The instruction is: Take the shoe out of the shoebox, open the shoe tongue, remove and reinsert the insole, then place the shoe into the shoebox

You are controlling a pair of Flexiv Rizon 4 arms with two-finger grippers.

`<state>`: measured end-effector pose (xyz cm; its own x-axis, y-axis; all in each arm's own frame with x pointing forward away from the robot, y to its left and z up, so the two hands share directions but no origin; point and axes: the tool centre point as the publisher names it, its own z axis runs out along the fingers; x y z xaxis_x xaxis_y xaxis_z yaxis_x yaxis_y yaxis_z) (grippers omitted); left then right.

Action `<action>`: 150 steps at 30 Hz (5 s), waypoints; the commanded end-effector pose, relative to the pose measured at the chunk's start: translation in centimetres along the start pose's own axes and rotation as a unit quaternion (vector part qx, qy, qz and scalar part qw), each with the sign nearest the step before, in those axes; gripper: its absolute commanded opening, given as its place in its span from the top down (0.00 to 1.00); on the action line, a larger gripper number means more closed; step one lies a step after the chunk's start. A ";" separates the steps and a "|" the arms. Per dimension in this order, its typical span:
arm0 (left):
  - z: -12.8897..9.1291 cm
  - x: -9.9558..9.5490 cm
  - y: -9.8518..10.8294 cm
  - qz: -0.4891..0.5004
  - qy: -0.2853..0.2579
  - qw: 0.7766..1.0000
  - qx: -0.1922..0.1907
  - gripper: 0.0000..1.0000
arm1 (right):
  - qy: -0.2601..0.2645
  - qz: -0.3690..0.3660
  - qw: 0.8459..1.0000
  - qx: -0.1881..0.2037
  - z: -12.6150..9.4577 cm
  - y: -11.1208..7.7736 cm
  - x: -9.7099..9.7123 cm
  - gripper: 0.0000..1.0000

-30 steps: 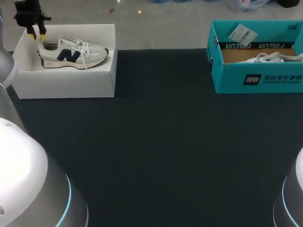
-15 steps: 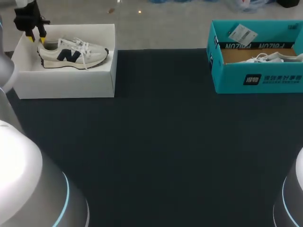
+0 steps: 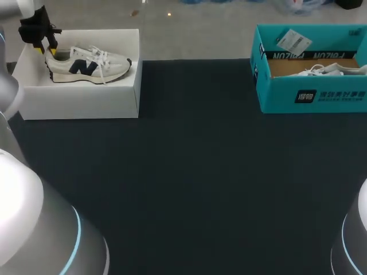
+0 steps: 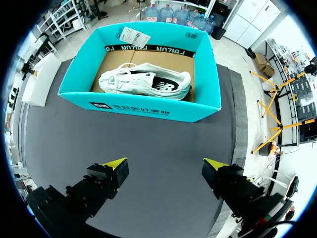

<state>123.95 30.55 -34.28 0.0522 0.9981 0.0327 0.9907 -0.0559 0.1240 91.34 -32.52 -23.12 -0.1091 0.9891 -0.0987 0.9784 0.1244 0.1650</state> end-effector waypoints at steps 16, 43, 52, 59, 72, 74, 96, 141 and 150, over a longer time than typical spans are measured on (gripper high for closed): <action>2.5 0.9 1.4 -0.002 -0.006 0.996 0.090 0.56 | 0.000 0.000 1.000 0.000 0.1 0.0 0.0 0.00; 4.5 1.0 1.2 0.000 -0.008 0.993 0.118 0.54 | 0.000 0.000 1.000 0.000 0.1 0.0 0.0 0.00; 5.1 1.0 1.1 0.001 -0.008 0.992 0.130 0.59 | 0.000 0.000 1.000 0.000 0.1 0.0 0.0 0.00; 5.5 1.1 1.0 -0.001 -0.007 0.991 0.135 0.58 | 0.000 0.000 1.000 0.000 0.1 0.0 0.0 0.00; 6.3 1.0 0.9 -0.004 -0.008 0.989 0.147 0.62 | 0.000 0.000 1.000 0.000 0.1 0.0 0.0 0.00; 6.3 1.0 0.8 -0.003 -0.008 0.989 0.148 0.66 | 0.000 0.000 1.000 0.000 0.1 0.0 0.0 0.00; 2.3 1.0 1.1 -0.009 -0.001 0.988 0.156 1.00 | 0.000 0.000 1.000 0.000 0.1 0.0 0.0 0.00; -15.5 2.2 0.7 -0.052 0.033 0.996 0.068 1.00 | 0.000 0.000 1.000 0.000 0.1 0.0 0.0 0.00; -17.9 2.1 0.1 -0.052 0.056 0.996 0.038 1.00 | 0.000 0.000 1.000 0.000 0.1 0.0 0.0 0.00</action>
<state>122.09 32.29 -17.88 -0.0574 0.9895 0.1328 0.9969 0.0497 0.0608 91.34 -32.51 -23.12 -0.1091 0.9891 -0.0987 0.9784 0.1244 0.1651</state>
